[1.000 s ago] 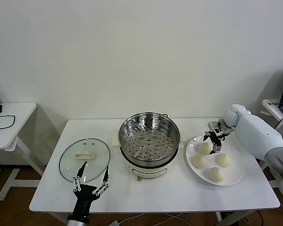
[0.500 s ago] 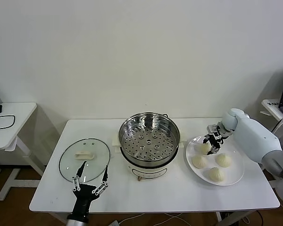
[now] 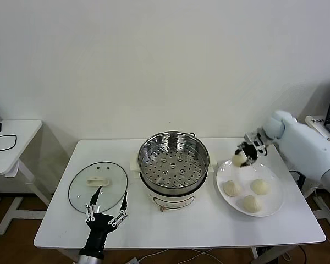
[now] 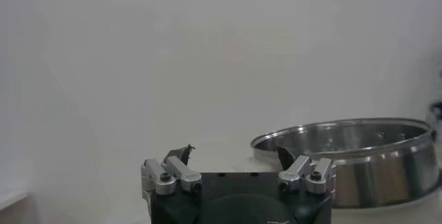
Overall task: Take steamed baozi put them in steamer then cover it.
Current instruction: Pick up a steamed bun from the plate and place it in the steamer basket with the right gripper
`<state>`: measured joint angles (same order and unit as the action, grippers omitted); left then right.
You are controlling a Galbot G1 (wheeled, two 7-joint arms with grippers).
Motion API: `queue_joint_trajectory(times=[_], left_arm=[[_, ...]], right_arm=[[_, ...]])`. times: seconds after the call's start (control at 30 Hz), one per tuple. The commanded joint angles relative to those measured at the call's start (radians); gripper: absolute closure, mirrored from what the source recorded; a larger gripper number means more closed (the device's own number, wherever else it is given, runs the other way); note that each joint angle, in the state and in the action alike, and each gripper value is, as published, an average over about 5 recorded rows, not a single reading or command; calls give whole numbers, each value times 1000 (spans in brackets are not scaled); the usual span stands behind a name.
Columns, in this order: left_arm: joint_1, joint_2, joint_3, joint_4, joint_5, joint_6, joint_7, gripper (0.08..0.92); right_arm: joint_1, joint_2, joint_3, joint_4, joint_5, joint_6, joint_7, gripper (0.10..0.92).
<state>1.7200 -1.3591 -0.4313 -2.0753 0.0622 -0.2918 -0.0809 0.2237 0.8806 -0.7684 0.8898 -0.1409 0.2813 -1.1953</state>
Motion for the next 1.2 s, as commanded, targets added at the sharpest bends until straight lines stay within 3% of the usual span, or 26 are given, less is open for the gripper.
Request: queue_joint_trajectory(times=[0.03,0.47,0.87,1.2], left_arm=[[2,0,5,-13,1,5,-1,177],[16,-3,7,-29,4,1,-3,177],[28,2,0,-45,2,-2,-5,177],[28,2,1,-42,2,-2,-6,177]], right_arm=[[307,9,-174,270,120,181,-52,404],[311,293,-244,320,-95,433,-10,405],[91,446,-152,124,-386,496,45,406],[36,482,-101,35,-459,497,60,401]])
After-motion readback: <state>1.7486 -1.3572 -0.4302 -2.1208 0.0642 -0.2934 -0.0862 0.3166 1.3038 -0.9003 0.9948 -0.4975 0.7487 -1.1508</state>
